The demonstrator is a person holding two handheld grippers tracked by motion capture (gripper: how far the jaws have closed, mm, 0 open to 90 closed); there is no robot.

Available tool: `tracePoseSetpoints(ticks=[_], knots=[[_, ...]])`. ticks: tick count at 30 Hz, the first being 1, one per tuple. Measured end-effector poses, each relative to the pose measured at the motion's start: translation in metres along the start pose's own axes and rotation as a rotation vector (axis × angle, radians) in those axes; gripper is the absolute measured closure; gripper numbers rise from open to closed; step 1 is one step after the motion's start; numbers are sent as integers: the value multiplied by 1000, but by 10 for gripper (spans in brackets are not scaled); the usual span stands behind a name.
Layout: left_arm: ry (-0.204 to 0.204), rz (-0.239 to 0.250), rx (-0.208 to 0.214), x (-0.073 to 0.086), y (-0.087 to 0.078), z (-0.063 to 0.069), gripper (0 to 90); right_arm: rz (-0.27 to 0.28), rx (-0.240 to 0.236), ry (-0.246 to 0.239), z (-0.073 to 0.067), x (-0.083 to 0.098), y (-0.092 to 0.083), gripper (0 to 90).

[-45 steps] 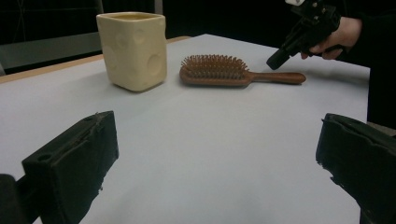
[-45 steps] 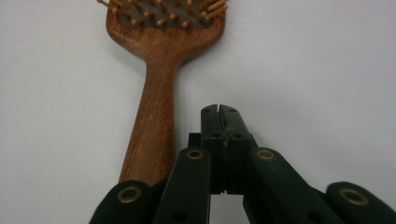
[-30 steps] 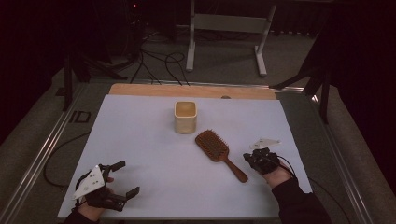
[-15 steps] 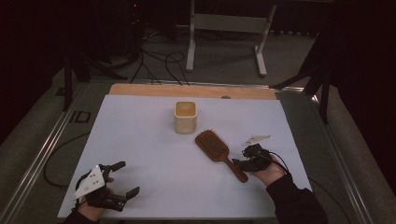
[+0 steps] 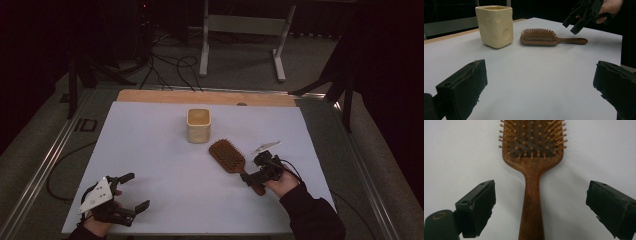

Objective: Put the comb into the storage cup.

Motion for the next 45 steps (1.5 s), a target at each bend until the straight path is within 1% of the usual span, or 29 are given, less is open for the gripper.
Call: tracePoseSetpoints(ticks=[1, 3, 5, 8, 10, 11, 12, 14, 15, 16, 17, 20, 21, 22, 26, 27, 28, 30, 31, 32, 33, 34, 36, 39, 40, 42, 43, 44, 45], knots=[[1, 0, 0, 0, 0, 0, 0, -7, 3, -13, 0, 0, 1, 91], [1, 0, 1, 0, 0, 0, 0, -18, 4, -17, -1, -1, 3, 91], [1, 1, 1, 0, 0, 0, 0, -32, 24, -26, 0, -4, 5, 91], [2, 1, 0, 0, 0, 0, 0, -39, 32, -30, 0, -6, 5, 91], [2, 2, 0, 0, 0, 0, 0, -60, 57, -54, 1, -8, 7, 103], [2, 2, 0, 0, 0, 0, 0, -60, 57, -54, 1, -8, 7, 103], [2, 2, 0, 0, -1, 0, 0, -91, -38, -23, -1, -8, 10, 133], [2, 2, 0, 0, -1, 0, 0, -97, -41, -19, -1, -8, 12, 147], [2, 2, 0, 0, -1, 0, 0, -103, -28, -29, -1, -8, 13, 151], [2, 2, 0, 0, -1, 0, 0, -103, -28, -29, -1, -8, 13, 151], [1, 3, 0, 0, -1, 0, 0, -121, -17, -27, 0, -8, 14, 164], [1, 3, 0, 0, 0, 0, 0, -132, -25, -15, 2, -8, 15, 163], [1, 2, 1, 0, 0, 0, 0, -143, -25, -4, 3, -8, 16, 162], [0, 2, 1, 0, 0, 0, 0, -165, -24, -2, 4, -7, 16, 144], [-1, 3, 1, 0, 0, 0, 0, -187, -33, -8, 1, -8, 17, 127], [-2, 3, 3, 0, 0, 0, 0, -217, -35, -18, -1, -8, 18, 94], [-1, 3, 3, 0, 0, 0, 0, -230, -34, -18, -1, -8, 19, 94], [-1, 3, 3, 0, 0, 0, 0, -251, -33, -23, -1, -7, 22, 136], [-1, 3, 3, 0, 0, 0, 0, -251, -33, -23, -1, -7, 22, 136], [-1, 3, 3, 0, 0, 0, 0, -256, -44, -20, -1, -8, 23, 150], [-2, 4, 4, -1, 0, 0, 0, -256, -44, -20, -1, -8, 23, 150], [-3, 5, 4, -1, 0, 0, 0, -260, -58, -18, -3, -9, 24, 156], [-6, 5, 4, -1, 0, 0, 0, -264, -74, -31, -5, -9, 25, 204], [-6, 6, 5, -1, 0, 0, 0, -273, -78, -27, -6, -11, 25, 227], [-7, 7, 6, -1, 0, 0, 0, -285, -72, -30, -6, -12, 26, 233], [-6, 6, 5, -1, -1, 0, 0, -297, -64, -27, -5, -14, 26, 272], [-7, 8, 5, -1, -1, 0, 0, -313, -61, -28, -4, -15, 26, 307], [-7, 8, 5, -1, -1, 0, 0, -313, -61, -28, -4, -15, 26, 307], [-7, 8, 5, -1, -1, 0, 0, -323, -63, -23, -3, -16, 27, 346]])
Point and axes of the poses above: each handheld gripper's, and its own axes: y roughly forward along the jaws, x roughly out of its underside, z roughly to its right, the point moved 7 cm from there along y, roughly forward along the jaws, and after that the axes turned 15 degrees about -y, right-handed, at the moved point
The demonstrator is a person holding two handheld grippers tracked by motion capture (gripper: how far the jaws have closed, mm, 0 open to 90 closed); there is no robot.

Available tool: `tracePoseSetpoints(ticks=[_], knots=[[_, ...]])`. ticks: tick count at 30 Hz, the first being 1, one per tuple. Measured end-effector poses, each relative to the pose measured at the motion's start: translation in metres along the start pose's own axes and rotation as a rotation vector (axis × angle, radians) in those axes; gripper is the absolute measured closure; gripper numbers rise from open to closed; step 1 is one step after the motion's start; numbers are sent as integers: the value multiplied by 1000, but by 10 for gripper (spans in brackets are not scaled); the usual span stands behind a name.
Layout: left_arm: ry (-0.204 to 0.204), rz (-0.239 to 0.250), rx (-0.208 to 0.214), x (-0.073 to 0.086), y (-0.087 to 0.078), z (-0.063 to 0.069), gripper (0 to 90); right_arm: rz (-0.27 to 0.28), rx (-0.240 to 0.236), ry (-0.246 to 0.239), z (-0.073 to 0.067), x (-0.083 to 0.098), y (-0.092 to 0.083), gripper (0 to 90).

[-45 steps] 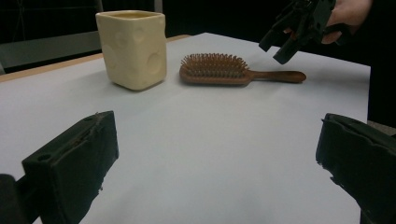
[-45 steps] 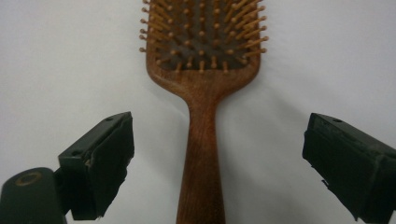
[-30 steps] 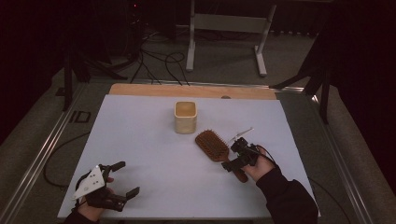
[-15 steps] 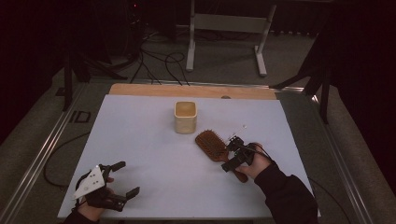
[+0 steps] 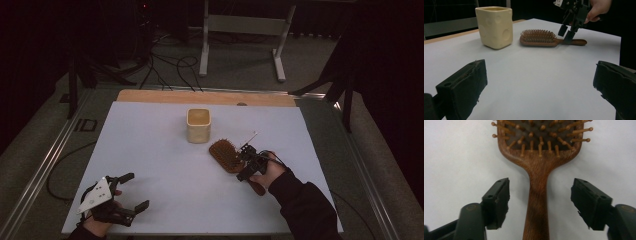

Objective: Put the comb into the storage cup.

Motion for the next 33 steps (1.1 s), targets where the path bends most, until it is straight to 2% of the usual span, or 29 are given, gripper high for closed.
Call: tracePoseSetpoints(ticks=[2, 7, 11, 13, 18, 27, 33], knots=[[0, 0, 0, 0, 0, 0, 0, -6, -1, -2, 0, 0, 0, 350], [-1, 0, 1, 0, 0, 0, 0, -28, -1, -5, 1, -2, 3, 460], [-2, 0, 0, 0, 0, 0, 0, -33, 1, 4, 1, -3, 5, 498], [-2, 1, 0, 0, 0, 0, 0, -47, 11, -11, 1, -3, 7, 509], [-1, -1, 1, 0, 0, 0, 0, -63, 10, -1, 2, -4, 11, 585], [-1, 0, 1, 0, 0, 0, 0, -86, 19, 1, 0, -8, 14, 648], [-2, -1, 3, 0, 0, 0, 0, -90, -11, 27, 2, -8, 14, 649]])
Point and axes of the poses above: each handheld gripper's, and its own axes: y roughly forward along the jaws, x roughly out of its underside, z roughly to its right, the point moved 7 cm from there along y, roughly forward along the jaws, and after that the axes turned 15 degrees about -y, right-handed, at the moved point
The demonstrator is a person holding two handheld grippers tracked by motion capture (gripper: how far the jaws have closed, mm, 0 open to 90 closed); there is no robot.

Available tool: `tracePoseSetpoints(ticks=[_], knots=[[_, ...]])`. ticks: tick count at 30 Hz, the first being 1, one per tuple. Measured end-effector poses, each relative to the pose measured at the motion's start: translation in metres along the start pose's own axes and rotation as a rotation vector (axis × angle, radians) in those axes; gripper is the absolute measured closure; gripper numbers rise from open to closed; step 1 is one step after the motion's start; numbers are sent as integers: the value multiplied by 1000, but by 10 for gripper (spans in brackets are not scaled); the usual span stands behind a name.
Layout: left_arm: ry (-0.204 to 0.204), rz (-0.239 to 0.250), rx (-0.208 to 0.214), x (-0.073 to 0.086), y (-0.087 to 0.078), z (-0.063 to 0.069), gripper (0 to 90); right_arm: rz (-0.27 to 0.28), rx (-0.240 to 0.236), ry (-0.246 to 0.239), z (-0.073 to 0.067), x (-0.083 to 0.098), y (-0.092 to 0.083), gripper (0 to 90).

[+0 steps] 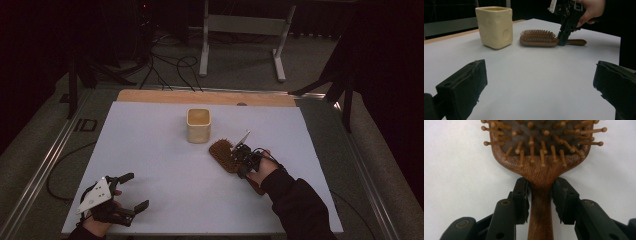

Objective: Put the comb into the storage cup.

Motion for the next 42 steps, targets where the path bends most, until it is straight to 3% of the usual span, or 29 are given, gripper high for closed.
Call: tracePoseSetpoints(ticks=[3, 6, 13, 23, 28, 42], knots=[[-1, 0, 0, 0, 0, 0, 0, -1, 3, -17, 0, 0, 0, 654], [-3, -2, 0, 0, 0, 0, 0, 0, 11, -3, -1, 0, 0, 658], [-2, -6, 2, 1, 1, 0, 0, 5, 41, -5, -6, 0, 0, 732], [-3, -7, 1, 1, 1, 0, 0, 132, 93, 12, -10, 9, 0, 736], [-3, -8, -2, 1, 1, -1, 0, 231, 134, 23, -12, 16, 0, 737], [-10, -12, -5, 2, 2, -2, 0, 344, 168, 28, -14, 18, -4, 736]])
Point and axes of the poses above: each handheld gripper's, and its own axes: y roughly forward along the jaws, x roughly out of its underside, z roughly to its right, the point moved 7 cm from there along y, roughly forward along the jaws, and after that the axes turned 15 degrees about -y, right-handed, at the moved point
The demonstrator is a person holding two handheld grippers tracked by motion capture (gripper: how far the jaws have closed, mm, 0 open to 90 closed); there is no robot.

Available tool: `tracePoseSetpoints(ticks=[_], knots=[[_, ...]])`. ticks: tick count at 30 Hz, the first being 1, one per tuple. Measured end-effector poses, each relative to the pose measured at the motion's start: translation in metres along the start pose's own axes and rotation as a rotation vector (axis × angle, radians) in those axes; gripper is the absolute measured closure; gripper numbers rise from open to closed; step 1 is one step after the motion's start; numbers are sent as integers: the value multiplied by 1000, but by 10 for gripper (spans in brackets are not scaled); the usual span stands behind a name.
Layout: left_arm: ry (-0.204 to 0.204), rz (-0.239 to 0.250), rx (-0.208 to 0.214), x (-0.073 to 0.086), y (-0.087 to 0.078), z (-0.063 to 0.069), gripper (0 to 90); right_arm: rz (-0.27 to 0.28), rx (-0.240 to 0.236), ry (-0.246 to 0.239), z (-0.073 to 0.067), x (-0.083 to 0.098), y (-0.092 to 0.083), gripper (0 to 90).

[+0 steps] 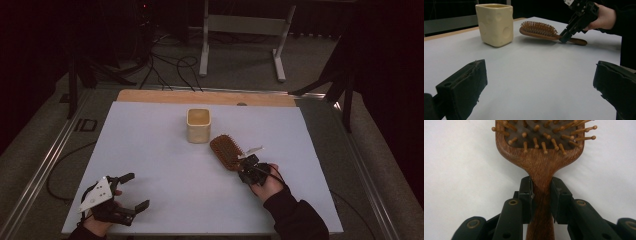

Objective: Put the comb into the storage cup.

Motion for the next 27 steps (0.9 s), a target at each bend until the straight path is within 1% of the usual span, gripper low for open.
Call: tracePoseSetpoints(ticks=[3, 4, 5, 8, 12, 13, 19, 21, 22, 23, 27], knots=[[-2, -2, -2, 0, 0, 0, 0, 24, 6, 1, -1, -1, -1, 736], [-2, -2, -2, 0, 0, 0, 0, 24, 6, 1, -1, -1, -1, 736], [-7, -3, -1, 0, 0, -1, 0, 33, -2, 3, -1, -1, -3, 735], [-8, -6, -3, 1, 1, -1, 0, 46, 10, 2, -1, -1, -4, 735], [-9, -11, -2, 1, 1, -1, 0, 65, 2, 8, -2, -1, -6, 735], [-12, -11, -5, 1, 1, -1, 0, 80, 6, 12, -2, -1, -7, 735], [-17, -15, -6, 2, 2, -2, 0, 124, 0, 24, -2, -1, -15, 735], [-19, -16, -8, 2, 2, -2, 0, 129, -4, 25, -2, -1, -16, 735], [-24, -18, -12, 2, 2, -3, 0, 138, -5, 27, -2, -1, -17, 735], [-26, -18, -11, 2, 2, -3, 0, 161, -5, 27, -2, -2, -20, 735], [-30, -14, -17, 0, 3, -3, 0, 205, 7, 27, -3, -4, -29, 735]])
Point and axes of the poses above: each handheld gripper's, and its own axes: y roughly forward along the jaws, x roughly out of its underside, z roughly to its right, the point moved 7 cm from there along y, roughly forward along the jaws, and after that the axes turned 15 degrees about -y, right-handed, at the moved point
